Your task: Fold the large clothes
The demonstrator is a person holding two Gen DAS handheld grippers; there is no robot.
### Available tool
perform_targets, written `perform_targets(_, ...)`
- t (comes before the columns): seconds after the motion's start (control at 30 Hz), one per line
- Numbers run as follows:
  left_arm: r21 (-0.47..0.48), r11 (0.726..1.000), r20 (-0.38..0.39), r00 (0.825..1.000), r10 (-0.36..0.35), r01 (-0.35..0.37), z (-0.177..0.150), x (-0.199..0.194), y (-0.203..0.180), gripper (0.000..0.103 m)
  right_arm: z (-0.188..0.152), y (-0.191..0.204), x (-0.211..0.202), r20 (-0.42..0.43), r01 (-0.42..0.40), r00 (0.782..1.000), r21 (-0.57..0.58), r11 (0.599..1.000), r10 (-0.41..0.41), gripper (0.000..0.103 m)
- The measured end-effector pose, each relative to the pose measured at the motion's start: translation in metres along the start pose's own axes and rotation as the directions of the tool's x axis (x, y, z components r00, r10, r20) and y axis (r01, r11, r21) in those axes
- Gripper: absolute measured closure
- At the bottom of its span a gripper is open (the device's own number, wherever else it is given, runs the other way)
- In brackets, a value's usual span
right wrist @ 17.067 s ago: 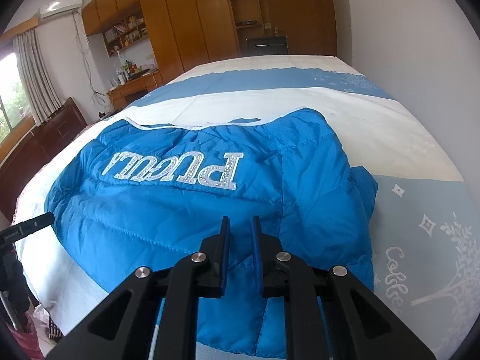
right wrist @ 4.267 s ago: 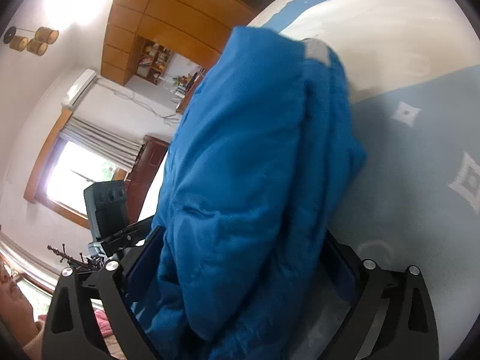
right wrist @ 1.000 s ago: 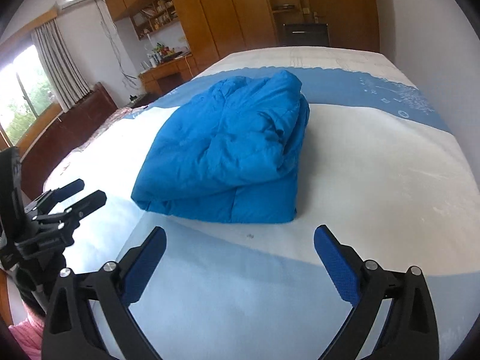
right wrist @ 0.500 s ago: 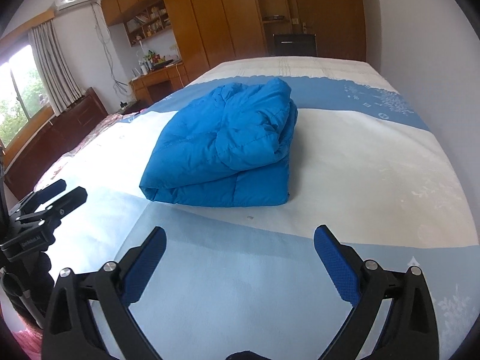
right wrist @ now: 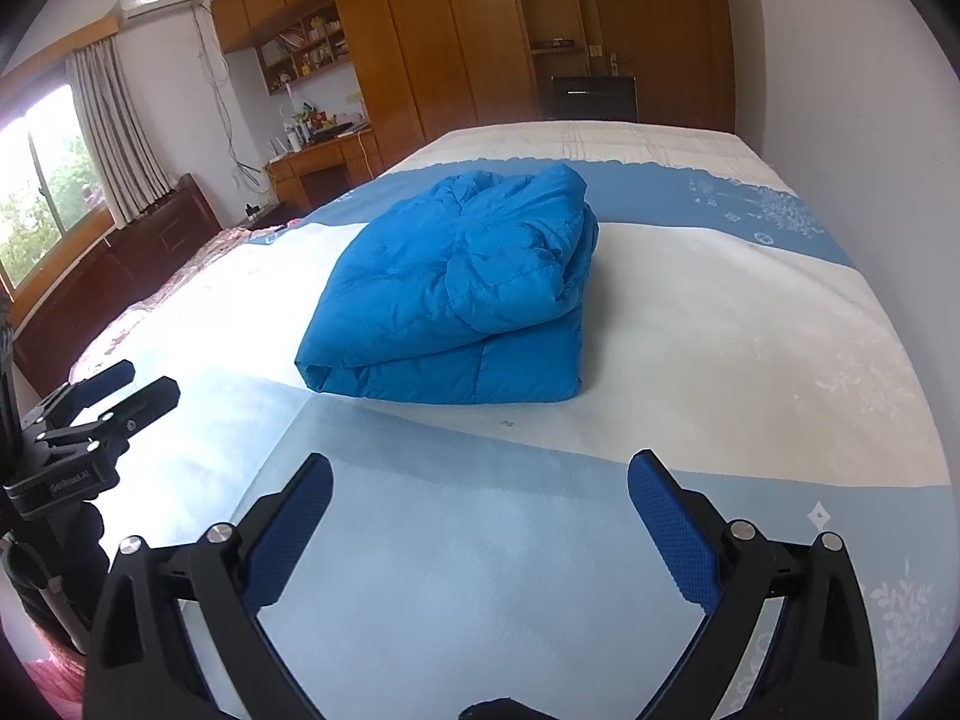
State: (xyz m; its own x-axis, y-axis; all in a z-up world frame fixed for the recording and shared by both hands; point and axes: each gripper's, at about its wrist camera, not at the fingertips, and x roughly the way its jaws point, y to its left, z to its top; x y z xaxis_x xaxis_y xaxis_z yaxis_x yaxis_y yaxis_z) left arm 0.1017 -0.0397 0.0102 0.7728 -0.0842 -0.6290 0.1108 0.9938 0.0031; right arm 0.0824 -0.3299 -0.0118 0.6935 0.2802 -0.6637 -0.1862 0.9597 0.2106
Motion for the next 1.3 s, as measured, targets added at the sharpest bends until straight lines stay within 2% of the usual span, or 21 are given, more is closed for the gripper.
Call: perform_targets(1.3, 0.001, 1.0, -0.024, 0.999, -0.03, 0.03, -0.0057, -0.0014, 0.0041, 0.003, -0.0017, 0.0015, 0.0011, -0.013, -0.025, 1.0, -0.006, 1.0, 0.025, 0.004)
